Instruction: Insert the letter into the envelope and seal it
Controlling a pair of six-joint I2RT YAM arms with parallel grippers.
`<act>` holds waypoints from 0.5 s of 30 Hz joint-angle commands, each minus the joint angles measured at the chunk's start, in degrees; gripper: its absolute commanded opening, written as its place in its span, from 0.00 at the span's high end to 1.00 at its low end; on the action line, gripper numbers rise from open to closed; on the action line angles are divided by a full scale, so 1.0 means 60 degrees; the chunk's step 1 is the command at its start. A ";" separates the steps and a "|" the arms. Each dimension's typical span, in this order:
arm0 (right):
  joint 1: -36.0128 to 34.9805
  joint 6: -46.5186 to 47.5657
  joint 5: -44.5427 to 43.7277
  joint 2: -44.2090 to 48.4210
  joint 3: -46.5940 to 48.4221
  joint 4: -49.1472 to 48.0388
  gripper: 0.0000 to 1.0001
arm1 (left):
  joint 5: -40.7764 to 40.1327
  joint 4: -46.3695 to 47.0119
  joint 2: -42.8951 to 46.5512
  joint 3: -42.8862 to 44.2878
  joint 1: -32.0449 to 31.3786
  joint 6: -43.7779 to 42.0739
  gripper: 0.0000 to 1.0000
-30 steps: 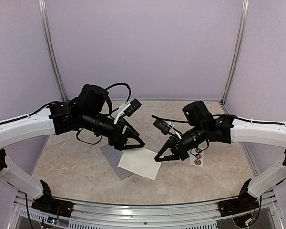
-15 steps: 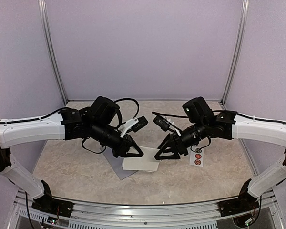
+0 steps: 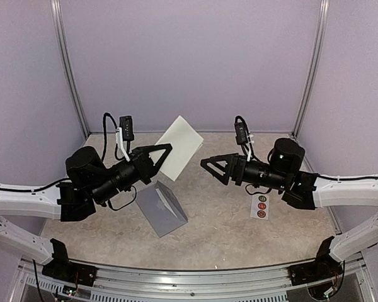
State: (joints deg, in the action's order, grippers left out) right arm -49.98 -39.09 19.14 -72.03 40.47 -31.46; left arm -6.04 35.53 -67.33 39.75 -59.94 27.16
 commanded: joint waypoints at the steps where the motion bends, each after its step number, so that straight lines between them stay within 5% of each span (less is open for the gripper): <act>1: -0.0289 -0.1117 0.0462 -0.1088 0.0986 -0.2822 0.01 | -0.1485 0.3240 -0.0295 -0.0011 -0.0391 0.0127 1.00; 6: -0.0445 -0.1247 0.1388 -0.2109 0.1960 -0.3479 0.03 | -0.1478 0.3506 -0.0633 0.0080 -0.0591 0.0140 1.00; 9: -0.0434 -0.1353 0.1910 -0.2614 0.2597 -0.3569 0.13 | -0.1450 0.3627 -0.0712 -0.0013 -0.0631 0.0250 1.00; 11: -0.0441 -0.1520 0.2034 -0.2863 0.2863 -0.3706 0.33 | -0.1450 0.3556 -0.0792 -0.0018 -0.0647 0.0303 1.00; 15: -0.0434 -0.1539 0.2032 -0.3126 0.3089 -0.3656 0.92 | -0.1371 0.3218 -0.0883 -0.0013 -0.0646 0.0406 1.00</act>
State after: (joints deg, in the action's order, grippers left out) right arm -52.12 -47.44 29.28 -89.41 57.01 -51.07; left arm -14.02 54.63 -71.88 39.57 -63.46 28.82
